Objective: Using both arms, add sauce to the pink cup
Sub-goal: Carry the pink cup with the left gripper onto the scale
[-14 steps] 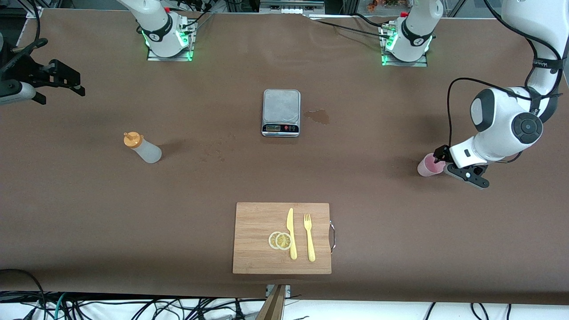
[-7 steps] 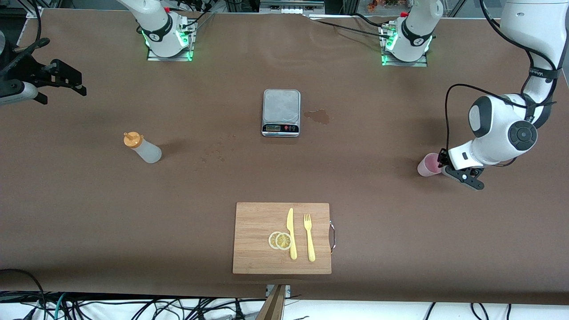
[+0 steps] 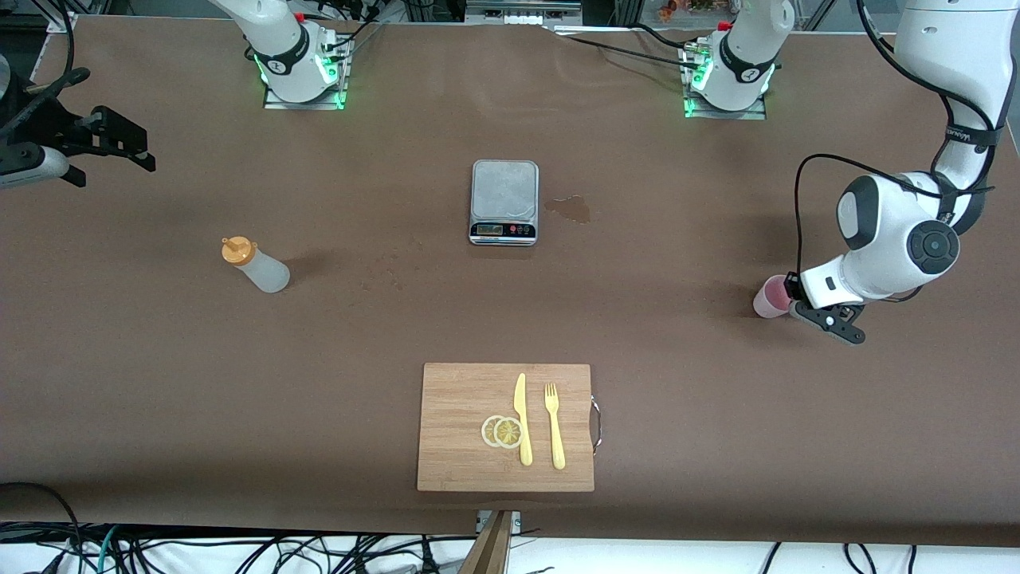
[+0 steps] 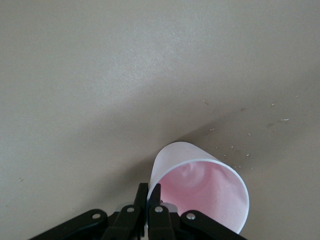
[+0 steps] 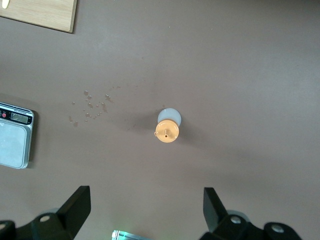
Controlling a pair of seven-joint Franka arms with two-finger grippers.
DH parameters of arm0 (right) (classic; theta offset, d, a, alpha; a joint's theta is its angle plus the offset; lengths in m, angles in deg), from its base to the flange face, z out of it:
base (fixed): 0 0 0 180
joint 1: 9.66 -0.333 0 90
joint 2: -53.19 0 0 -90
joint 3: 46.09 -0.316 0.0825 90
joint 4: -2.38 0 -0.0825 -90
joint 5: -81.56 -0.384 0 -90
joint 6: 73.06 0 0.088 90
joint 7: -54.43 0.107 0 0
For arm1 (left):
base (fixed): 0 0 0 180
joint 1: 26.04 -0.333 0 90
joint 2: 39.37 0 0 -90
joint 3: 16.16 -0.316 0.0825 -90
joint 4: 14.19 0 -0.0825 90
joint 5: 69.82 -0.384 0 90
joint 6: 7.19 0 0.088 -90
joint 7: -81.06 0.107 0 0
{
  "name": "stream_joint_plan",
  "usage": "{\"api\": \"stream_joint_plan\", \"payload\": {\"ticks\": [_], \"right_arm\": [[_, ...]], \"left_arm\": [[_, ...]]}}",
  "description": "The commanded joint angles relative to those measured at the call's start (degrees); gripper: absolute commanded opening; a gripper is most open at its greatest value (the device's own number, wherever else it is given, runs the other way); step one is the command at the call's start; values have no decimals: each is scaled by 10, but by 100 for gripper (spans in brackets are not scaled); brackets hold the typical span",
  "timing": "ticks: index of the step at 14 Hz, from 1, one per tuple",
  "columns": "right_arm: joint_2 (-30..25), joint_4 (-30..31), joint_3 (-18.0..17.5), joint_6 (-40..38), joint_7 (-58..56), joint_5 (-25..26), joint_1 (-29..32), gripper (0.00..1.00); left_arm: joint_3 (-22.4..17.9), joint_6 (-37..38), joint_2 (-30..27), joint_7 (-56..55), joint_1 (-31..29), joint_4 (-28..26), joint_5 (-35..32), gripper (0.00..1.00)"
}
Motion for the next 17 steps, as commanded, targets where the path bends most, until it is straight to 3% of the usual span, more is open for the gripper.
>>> {"api": "stream_joint_plan", "payload": {"ticks": [1,5,7,10,17], "right_arm": [[2,-8,-1,0,3,4,1,100],[2,-7,0,0,2,4,3,100],[5,-7,0,-3,1,4,5,100],[6,-5,0,-8,2,5,4,100],[12,-3,0,-20,-1,5,5,100]], "left_arm": [[10,22,-8,-15,2,23,-2,0],[81,136,-12,-115,17,89,-3,0],[144,176,-25,-222,18,94,-2,0],[231,174,-11,-400,38,94,-2,0],[308,128,-11,-640,176,94,19,0]]}}
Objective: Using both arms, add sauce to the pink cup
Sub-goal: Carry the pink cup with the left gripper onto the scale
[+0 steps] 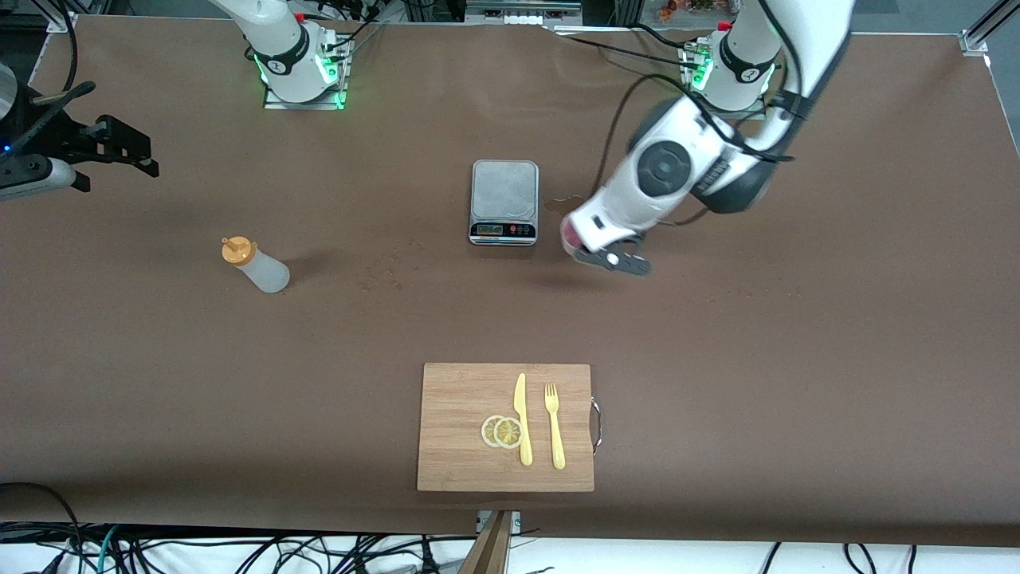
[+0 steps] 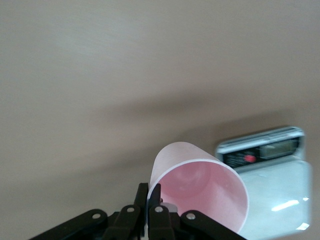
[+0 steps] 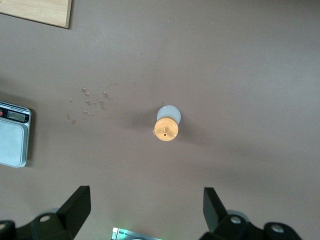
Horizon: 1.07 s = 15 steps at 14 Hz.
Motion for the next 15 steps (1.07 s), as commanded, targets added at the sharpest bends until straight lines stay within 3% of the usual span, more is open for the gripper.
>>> {"api": "stream_joint_plan", "payload": {"ticks": [1,4,12,13,14,15], "right_arm": [[4,-4,0,-20,1,5,3,100],[7,-4,0,-25,0,5,4,100],[11,-5,2,-42,1,5,4,100],[11,-5,1,-41,1,5,4,100],[11,-5,1,-41,1,5,4,100],[11,-5,2,-41,1,6,4,100]], "left_arm": [[6,-24,1,-67,62,2,8,0],[5,-54,19,-136,138,1,3,0],[0,-68,53,-155,170,-1,-61,0],[0,-68,55,-156,170,-4,-61,13],[0,-68,57,-156,170,-4,-62,49],[0,-68,59,-157,171,-1,-62,99]]}}
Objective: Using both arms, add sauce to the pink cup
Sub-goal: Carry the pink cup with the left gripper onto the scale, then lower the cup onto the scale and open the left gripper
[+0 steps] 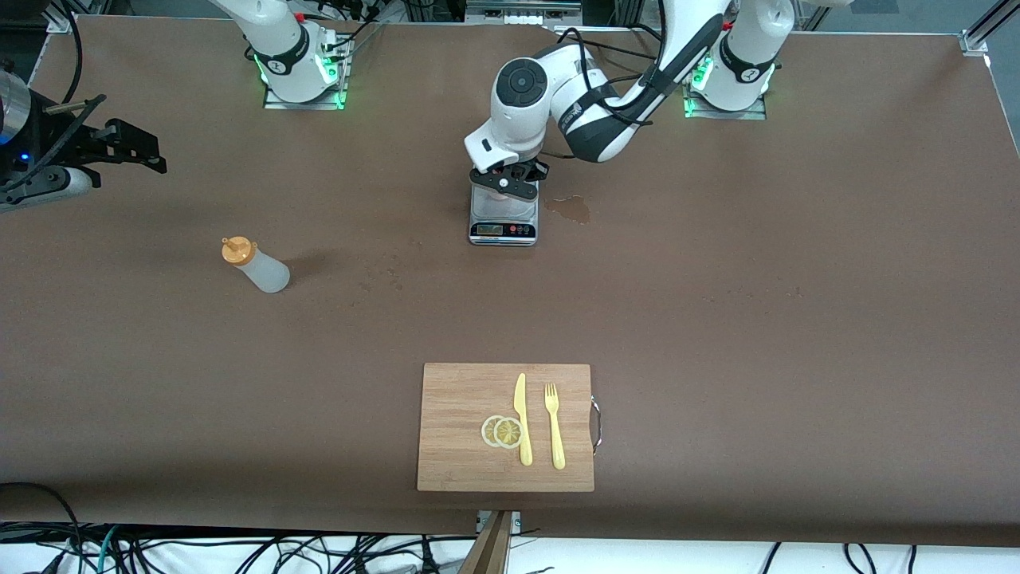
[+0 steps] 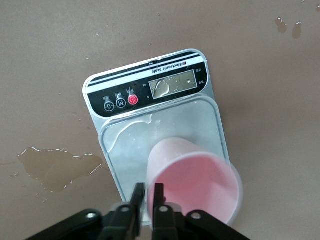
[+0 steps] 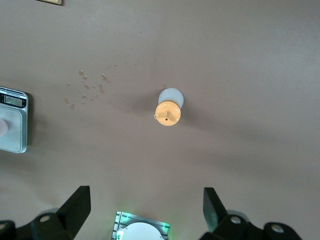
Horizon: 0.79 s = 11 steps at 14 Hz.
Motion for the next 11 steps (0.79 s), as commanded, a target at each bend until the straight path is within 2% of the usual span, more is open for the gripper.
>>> {"api": "stream_joint_plan", "payload": {"ticks": [1,5,9,11], "right_arm": [[-2,-6,-1,-9,1,6,2,100],[-1,-8,-1,-6,1,7,4,100],[-1,-9,0,-1,3,8,17,100],[-1,-9,1,3,3,8,28,100]], "left_arm": [[-5,1,1,-17,6,4,-13,100],[-5,64,-37,-16,-4,20,-13,100],[-5,230,-46,-12,-17,140,-13,100],[-5,293,-48,0,-44,192,-13,100]]}}
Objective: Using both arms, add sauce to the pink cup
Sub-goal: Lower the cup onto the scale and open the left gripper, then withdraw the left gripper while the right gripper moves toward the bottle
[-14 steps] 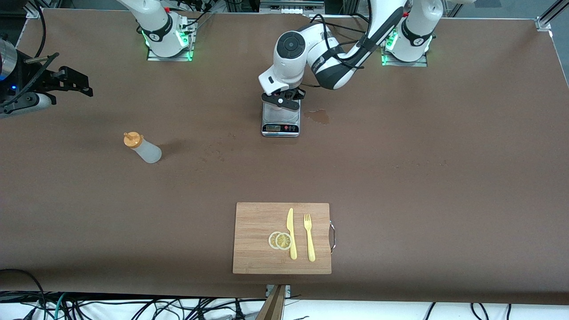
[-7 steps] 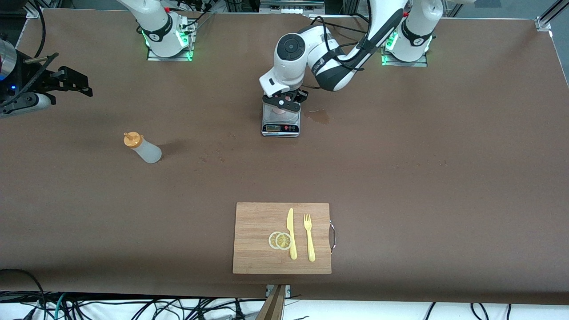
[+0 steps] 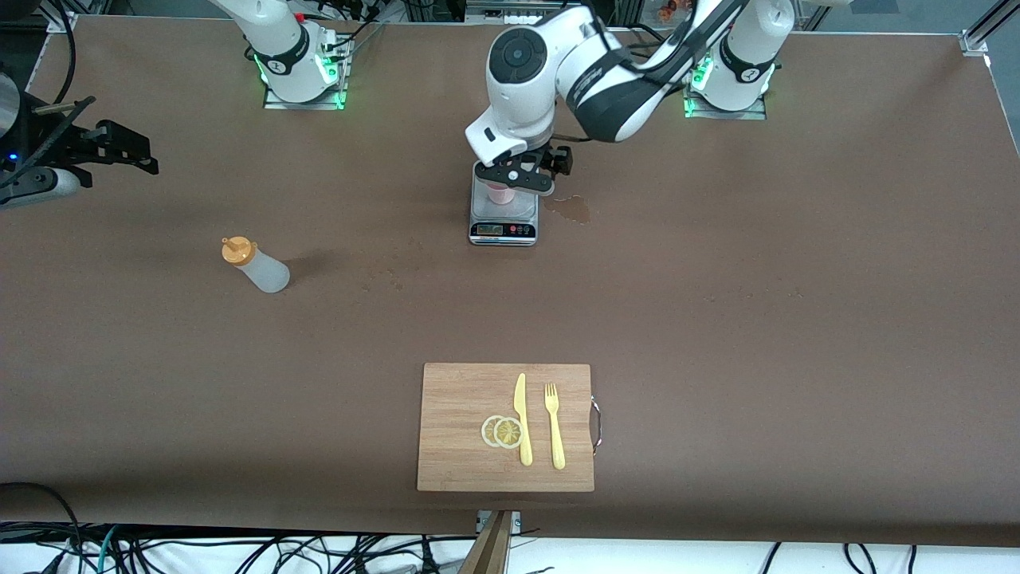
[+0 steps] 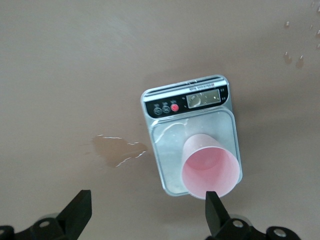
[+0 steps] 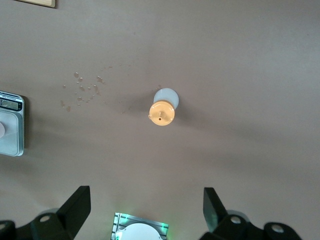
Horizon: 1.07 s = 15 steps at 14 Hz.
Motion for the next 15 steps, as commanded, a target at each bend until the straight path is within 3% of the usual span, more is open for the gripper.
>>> {"api": "stream_joint_plan", "payload": {"ticks": [1,5,9,12,15], "right_arm": [[-1,-8,-2,13,2,2,19,100],[-3,-15,-2,31,0,4,18,100],[-2,-25,-2,36,-6,6,18,100],[-1,-25,-2,43,-16,12,19,100],[-3,-21,-5,43,-21,11,15,100]], "left_arm": [[1,96,-2,34,-38,76,-10,100],[-14,152,-27,157,-99,135,-9,100],[-167,166,-108,345,-104,118,50,100],[-237,161,-166,471,-150,85,57,100],[-310,159,-220,498,-151,29,57,100]]}}
